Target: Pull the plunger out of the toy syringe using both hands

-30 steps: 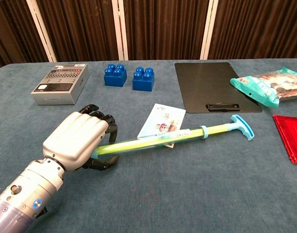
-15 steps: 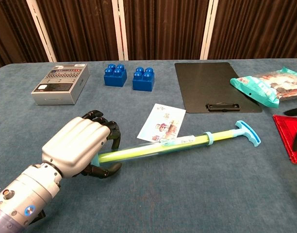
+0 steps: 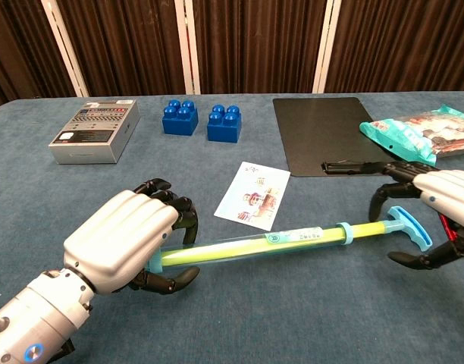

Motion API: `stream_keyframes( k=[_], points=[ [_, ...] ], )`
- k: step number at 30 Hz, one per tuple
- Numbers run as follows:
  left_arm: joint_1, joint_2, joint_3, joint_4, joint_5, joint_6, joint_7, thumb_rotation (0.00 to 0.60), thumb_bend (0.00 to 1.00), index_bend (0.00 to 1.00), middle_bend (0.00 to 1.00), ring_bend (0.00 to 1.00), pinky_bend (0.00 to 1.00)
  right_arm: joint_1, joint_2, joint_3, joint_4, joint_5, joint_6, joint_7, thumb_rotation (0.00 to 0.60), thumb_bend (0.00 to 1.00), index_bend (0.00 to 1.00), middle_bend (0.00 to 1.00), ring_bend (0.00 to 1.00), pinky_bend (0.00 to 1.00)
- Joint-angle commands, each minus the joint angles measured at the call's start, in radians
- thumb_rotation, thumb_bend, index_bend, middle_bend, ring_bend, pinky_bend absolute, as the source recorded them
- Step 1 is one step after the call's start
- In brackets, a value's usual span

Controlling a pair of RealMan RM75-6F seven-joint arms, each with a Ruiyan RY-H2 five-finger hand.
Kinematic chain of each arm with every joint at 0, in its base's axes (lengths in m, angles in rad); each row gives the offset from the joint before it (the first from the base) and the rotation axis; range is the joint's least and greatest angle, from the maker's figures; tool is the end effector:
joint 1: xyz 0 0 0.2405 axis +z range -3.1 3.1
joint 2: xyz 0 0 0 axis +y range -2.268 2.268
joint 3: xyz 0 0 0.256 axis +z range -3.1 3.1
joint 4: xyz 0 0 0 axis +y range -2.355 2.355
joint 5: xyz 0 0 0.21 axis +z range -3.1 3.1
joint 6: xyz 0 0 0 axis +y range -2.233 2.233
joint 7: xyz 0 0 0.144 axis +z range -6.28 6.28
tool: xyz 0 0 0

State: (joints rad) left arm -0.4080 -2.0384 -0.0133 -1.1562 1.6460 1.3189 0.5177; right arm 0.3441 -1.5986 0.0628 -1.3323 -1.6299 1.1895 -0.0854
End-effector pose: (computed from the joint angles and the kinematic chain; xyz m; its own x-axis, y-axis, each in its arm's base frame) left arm -0.1326 0.2121 -0.1182 0.4933 -0.0267 0.8694 0.7395 -0.5134 -0.4353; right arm -0.2354 -0.2430 -0.0171 0.3845 -0.1910 0.9031 -0.8745 -0.3886 0.2901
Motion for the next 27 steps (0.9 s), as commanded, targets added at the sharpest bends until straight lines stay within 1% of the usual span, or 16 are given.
stream_keyframes(
  k=[1, 7, 15, 17, 22, 27],
  points=[
    [0.0, 0.0, 0.003, -0.003, 0.0, -0.001, 0.002, 0.6, 0.5, 0.71, 0.3, 0.25, 0.12, 0.032, -0.03, 0.011, 0.018, 0.021, -0.041, -0.03, 0.6, 0.3, 0.4, 0.08, 0.0, 0.01],
    [-0.004, -0.009, 0.004, 0.008, -0.005, -0.01, 0.001, 0.6, 0.49, 0.71, 0.3, 0.25, 0.12, 0.061, -0.058, 0.017, 0.053, 0.057, -0.081, -0.027, 0.6, 0.3, 0.38, 0.07, 0.0, 0.01],
    [-0.009, -0.021, 0.01, 0.015, 0.001, -0.008, 0.0, 0.6, 0.49, 0.71, 0.3, 0.25, 0.12, 0.094, -0.083, 0.019, 0.093, 0.073, -0.099, -0.003, 0.6, 0.32, 0.36, 0.07, 0.0, 0.01],
    [-0.01, -0.023, 0.011, 0.014, 0.003, -0.007, 0.0, 0.6, 0.5, 0.71, 0.3, 0.25, 0.12, 0.101, -0.088, 0.02, 0.103, 0.078, -0.103, 0.004, 0.6, 0.32, 0.38, 0.07, 0.0, 0.01],
    [-0.009, -0.027, 0.022, 0.007, 0.017, 0.006, 0.0, 0.6, 0.49, 0.71, 0.3, 0.25, 0.12, 0.112, -0.093, 0.024, 0.13, 0.101, -0.114, 0.026, 0.6, 0.34, 0.46, 0.08, 0.0, 0.01],
    [-0.008, -0.031, 0.028, 0.005, 0.029, 0.019, 0.0, 0.6, 0.49, 0.71, 0.3, 0.25, 0.12, 0.116, -0.088, 0.021, 0.151, 0.118, -0.123, 0.062, 0.6, 0.35, 0.49, 0.09, 0.0, 0.01]
  ],
)
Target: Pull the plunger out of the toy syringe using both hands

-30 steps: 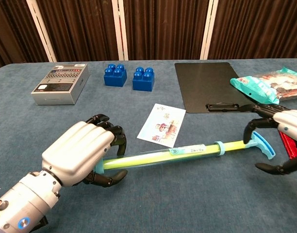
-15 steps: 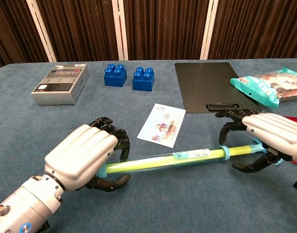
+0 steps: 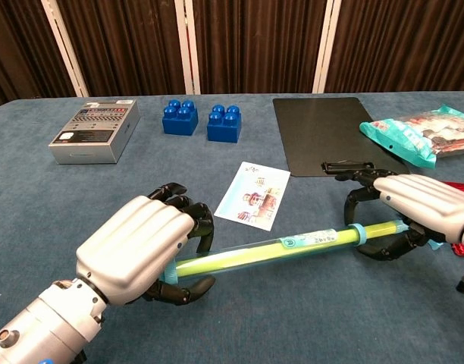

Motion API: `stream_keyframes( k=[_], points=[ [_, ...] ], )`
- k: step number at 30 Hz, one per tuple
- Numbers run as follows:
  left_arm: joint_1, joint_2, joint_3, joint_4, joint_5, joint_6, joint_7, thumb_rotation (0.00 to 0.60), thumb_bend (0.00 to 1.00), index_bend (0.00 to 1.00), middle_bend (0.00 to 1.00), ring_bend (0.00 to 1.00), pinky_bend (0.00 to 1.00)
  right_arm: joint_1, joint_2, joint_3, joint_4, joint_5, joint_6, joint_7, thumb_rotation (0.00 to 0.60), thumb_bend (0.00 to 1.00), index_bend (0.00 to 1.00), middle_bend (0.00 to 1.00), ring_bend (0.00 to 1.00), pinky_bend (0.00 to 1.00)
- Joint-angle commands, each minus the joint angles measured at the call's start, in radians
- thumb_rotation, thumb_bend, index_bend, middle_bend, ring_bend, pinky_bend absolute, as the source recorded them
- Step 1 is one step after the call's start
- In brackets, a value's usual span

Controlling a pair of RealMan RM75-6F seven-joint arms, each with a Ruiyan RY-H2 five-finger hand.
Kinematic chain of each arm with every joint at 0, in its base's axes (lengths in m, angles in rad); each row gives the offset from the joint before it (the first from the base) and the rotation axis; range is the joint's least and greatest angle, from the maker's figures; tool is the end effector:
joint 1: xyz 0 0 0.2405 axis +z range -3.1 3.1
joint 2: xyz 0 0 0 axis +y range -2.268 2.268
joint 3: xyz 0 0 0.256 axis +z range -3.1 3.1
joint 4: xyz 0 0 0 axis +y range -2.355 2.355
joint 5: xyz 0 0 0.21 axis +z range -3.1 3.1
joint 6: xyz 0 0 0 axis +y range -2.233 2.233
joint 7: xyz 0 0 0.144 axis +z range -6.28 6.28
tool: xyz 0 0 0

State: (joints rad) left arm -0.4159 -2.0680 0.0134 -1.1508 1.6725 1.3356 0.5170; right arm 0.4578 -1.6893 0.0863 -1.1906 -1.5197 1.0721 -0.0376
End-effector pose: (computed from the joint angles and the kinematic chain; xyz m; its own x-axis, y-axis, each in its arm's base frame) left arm -0.1198 0.2019 -0.1250 0.4727 -0.0351 0.8805 0.7246 -0.5533 -0.4110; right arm -0.2342 -0.2803 -0.0457 0.3911 -0.2617 0.8823 -0.8873 -0.3619 0.2860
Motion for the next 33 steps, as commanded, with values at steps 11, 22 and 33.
stream_keyframes(
  k=[11, 22, 33],
  points=[
    [0.004, -0.006, 0.013, -0.006, 0.017, 0.015, -0.002, 0.6, 0.5, 0.72, 0.3, 0.25, 0.12, 0.012, -0.01, -0.013, 0.073, 0.032, -0.027, 0.081, 0.6, 0.39, 0.56, 0.13, 0.0, 0.01],
    [0.017, 0.033, 0.026, -0.057, 0.043, 0.053, -0.009, 0.6, 0.49, 0.72, 0.3, 0.25, 0.12, 0.01, 0.014, 0.005, 0.093, 0.059, -0.001, 0.098, 0.6, 0.37, 0.75, 0.23, 0.02, 0.03],
    [0.034, 0.099, 0.05, -0.14, 0.084, 0.096, -0.02, 0.6, 0.5, 0.72, 0.31, 0.25, 0.12, -0.002, 0.083, 0.031, 0.053, 0.09, 0.035, 0.07, 0.6, 0.38, 0.77, 0.25, 0.04, 0.04]
  ],
)
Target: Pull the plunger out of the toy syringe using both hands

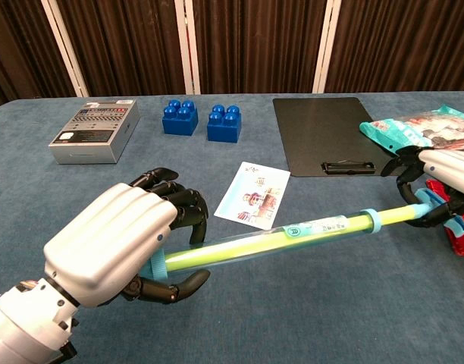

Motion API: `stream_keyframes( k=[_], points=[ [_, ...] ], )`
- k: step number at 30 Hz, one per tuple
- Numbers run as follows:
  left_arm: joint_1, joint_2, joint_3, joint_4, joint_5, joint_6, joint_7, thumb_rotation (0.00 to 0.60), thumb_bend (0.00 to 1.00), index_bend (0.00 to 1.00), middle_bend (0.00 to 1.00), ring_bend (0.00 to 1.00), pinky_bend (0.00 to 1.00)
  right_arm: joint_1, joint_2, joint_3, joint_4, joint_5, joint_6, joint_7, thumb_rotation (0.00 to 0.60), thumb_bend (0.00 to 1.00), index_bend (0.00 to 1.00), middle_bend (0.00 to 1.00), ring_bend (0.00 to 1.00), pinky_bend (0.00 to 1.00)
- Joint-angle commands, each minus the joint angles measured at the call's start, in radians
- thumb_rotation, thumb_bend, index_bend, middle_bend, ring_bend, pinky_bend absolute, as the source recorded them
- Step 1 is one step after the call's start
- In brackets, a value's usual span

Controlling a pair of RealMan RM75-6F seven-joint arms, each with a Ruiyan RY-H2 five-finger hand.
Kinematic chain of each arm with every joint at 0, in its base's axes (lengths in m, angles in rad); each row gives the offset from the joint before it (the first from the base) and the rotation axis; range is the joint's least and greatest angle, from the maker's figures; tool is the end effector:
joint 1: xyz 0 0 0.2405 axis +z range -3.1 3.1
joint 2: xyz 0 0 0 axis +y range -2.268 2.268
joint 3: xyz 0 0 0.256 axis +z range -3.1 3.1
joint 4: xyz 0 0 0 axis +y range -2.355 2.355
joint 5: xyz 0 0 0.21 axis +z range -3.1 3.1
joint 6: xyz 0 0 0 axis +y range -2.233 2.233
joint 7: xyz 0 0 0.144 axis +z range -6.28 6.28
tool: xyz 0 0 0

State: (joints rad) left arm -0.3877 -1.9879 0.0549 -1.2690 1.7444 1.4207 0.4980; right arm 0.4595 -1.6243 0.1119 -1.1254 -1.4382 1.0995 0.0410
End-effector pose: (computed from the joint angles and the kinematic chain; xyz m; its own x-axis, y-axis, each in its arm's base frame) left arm -0.1184 0.1861 -0.0971 0.3942 -0.0700 0.9163 0.7313 -0.5800 -0.3589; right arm -0.2702 -0.3048 -0.0055 0.3731 -0.2024 0.9054 -0.9157 -0.2373 0.3243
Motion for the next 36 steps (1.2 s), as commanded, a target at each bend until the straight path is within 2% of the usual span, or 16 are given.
stream_keyframes(
  k=[1, 11, 36],
  points=[
    [0.007, 0.026, 0.011, -0.03, 0.016, 0.015, 0.0, 0.6, 0.5, 0.72, 0.31, 0.25, 0.12, -0.006, 0.025, 0.008, -0.018, 0.012, 0.009, -0.011, 0.6, 0.38, 0.77, 0.25, 0.04, 0.04],
    [0.025, 0.094, 0.03, -0.099, 0.05, 0.044, -0.01, 0.6, 0.5, 0.72, 0.31, 0.25, 0.12, -0.014, 0.086, 0.025, -0.051, 0.043, 0.022, -0.036, 0.6, 0.37, 0.78, 0.25, 0.04, 0.04],
    [0.055, 0.279, 0.079, -0.224, 0.14, 0.104, -0.123, 0.6, 0.49, 0.72, 0.31, 0.25, 0.12, 0.025, 0.128, 0.094, 0.02, 0.142, -0.022, -0.072, 0.6, 0.35, 0.79, 0.26, 0.06, 0.04]
  ],
)
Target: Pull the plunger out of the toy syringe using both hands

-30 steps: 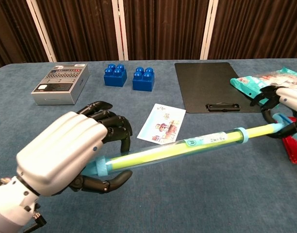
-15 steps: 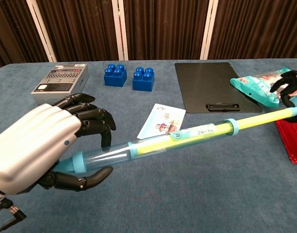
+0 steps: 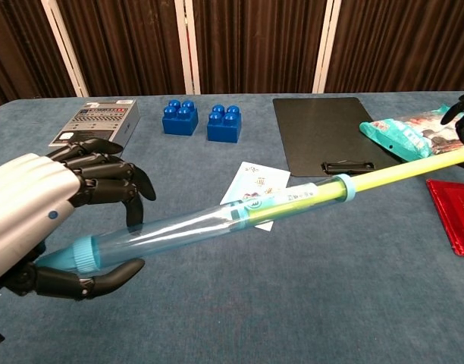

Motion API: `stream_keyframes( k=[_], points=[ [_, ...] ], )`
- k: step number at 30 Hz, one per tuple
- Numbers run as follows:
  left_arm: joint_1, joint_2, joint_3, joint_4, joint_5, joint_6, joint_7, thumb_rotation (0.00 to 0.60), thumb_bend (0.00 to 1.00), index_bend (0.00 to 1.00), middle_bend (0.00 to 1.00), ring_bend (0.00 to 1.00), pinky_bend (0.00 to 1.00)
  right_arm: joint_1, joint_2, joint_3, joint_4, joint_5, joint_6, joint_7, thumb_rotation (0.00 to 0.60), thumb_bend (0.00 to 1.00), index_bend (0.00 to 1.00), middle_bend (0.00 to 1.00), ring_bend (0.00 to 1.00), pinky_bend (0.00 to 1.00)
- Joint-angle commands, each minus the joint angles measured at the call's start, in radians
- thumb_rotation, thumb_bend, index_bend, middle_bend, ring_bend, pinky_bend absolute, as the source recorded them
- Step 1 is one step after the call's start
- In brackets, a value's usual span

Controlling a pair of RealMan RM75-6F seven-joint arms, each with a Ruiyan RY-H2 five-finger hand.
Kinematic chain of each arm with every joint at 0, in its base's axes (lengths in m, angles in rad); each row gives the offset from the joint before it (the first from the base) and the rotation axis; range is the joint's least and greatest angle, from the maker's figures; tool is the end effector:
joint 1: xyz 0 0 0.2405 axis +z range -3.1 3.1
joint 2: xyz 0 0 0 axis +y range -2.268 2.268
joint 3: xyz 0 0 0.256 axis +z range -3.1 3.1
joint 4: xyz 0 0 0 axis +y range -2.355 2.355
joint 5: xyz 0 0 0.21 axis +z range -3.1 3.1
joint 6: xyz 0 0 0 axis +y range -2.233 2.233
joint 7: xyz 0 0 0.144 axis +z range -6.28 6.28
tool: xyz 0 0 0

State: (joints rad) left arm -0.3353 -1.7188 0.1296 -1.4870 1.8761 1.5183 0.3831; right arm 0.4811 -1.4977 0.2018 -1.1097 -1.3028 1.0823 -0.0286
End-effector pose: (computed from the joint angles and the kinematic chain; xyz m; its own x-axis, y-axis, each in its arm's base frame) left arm -0.1476 0.1653 -0.0273 0.3099 -0.0552 0.9492 0.7288 -0.6273 -0.2744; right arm -0.2982 -0.3440 0.0667 0.4607 -0.0793 0.8840 -0.8868 -0.0822 0.4548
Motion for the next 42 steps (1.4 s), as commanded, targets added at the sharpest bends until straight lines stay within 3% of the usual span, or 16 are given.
stream_keyframes(
  k=[1, 20, 31, 42],
  points=[
    [0.004, 0.014, 0.006, -0.006, 0.012, 0.009, -0.011, 0.6, 0.49, 0.72, 0.31, 0.25, 0.12, 0.005, 0.002, 0.006, 0.007, 0.01, -0.008, -0.005, 0.6, 0.34, 0.79, 0.26, 0.06, 0.04],
    [0.008, 0.137, 0.024, -0.063, -0.009, -0.018, -0.131, 0.6, 0.49, 0.72, 0.31, 0.25, 0.12, 0.074, -0.023, 0.072, 0.118, 0.078, -0.049, -0.044, 0.6, 0.34, 0.79, 0.27, 0.08, 0.04],
    [0.011, 0.204, 0.034, -0.067, 0.002, -0.008, -0.212, 0.6, 0.49, 0.72, 0.32, 0.25, 0.12, 0.089, -0.047, 0.085, 0.154, 0.112, -0.058, -0.068, 0.6, 0.34, 0.8, 0.27, 0.08, 0.04],
    [0.021, 0.214, 0.027, -0.048, 0.026, 0.016, -0.246, 0.6, 0.49, 0.72, 0.32, 0.25, 0.12, 0.095, -0.053, 0.09, 0.161, 0.137, -0.068, -0.079, 0.6, 0.33, 0.8, 0.27, 0.08, 0.04]
  ],
)
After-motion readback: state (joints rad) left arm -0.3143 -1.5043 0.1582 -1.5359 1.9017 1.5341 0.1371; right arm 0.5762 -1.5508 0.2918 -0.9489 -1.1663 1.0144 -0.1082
